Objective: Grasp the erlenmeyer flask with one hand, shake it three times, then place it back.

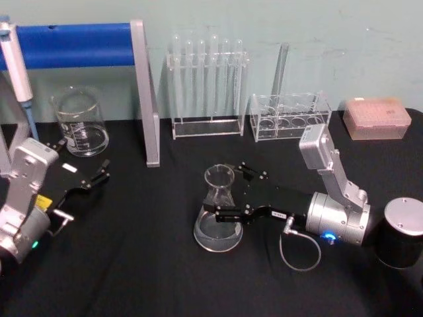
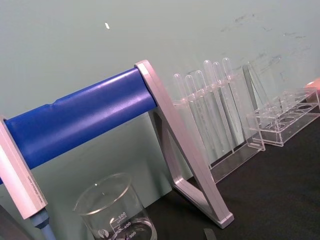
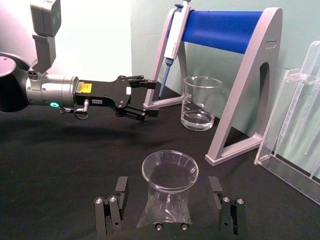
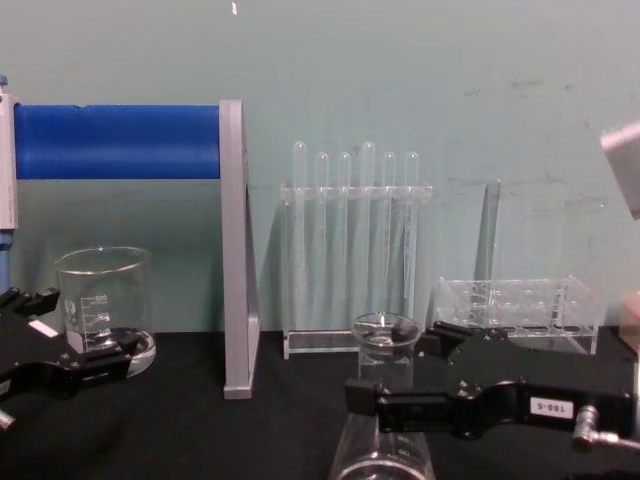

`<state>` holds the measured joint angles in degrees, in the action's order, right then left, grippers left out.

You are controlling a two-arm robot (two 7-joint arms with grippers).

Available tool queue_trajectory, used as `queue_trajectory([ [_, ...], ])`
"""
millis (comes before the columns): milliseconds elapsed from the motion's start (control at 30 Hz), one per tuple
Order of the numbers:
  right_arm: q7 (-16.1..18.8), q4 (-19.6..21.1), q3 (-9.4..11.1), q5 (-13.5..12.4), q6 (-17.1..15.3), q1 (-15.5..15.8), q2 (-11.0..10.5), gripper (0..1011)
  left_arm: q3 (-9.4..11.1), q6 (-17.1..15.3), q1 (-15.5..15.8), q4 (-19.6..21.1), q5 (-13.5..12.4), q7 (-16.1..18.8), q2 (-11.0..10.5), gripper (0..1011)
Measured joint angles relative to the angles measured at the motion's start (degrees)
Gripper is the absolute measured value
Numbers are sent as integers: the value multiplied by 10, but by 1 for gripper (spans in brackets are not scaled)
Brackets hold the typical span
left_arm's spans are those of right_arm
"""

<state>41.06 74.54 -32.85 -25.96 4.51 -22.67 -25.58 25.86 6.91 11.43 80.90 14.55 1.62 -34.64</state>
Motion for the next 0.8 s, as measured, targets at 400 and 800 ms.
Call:
queue_trajectory([
  [400, 0, 0, 1, 0, 0, 0, -1, 1003, 0, 0, 0, 0, 0, 0, 0, 1001],
  [800, 0, 1, 1, 0, 1, 1, -1, 905, 0, 0, 0, 0, 0, 0, 0, 1001],
])
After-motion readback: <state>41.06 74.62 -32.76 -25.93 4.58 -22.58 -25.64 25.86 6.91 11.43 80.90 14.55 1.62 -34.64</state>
